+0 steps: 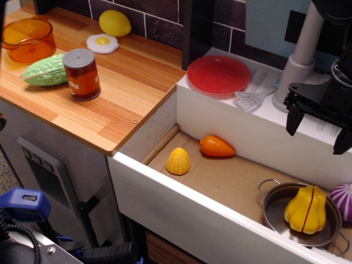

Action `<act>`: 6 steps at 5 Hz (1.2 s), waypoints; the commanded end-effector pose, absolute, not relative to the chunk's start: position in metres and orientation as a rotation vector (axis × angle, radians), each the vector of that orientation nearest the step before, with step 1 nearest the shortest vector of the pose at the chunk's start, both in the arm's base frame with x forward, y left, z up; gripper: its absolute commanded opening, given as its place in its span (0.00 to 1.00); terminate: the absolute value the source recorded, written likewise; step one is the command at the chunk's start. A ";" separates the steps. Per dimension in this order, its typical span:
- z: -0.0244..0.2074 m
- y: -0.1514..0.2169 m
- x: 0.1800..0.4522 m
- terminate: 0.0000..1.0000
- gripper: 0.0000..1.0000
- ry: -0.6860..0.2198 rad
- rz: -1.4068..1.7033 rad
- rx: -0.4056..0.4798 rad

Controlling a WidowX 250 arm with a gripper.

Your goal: Put corn on plate

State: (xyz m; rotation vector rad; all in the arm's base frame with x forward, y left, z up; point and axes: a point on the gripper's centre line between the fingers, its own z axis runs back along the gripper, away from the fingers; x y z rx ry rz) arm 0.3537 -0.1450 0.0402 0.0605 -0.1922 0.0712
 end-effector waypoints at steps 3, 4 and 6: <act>0.051 -0.136 0.358 0.00 1.00 -0.176 0.083 0.092; 0.047 -0.124 0.347 0.00 1.00 -0.168 0.126 0.102; 0.045 -0.065 0.330 0.00 1.00 -0.136 0.115 0.186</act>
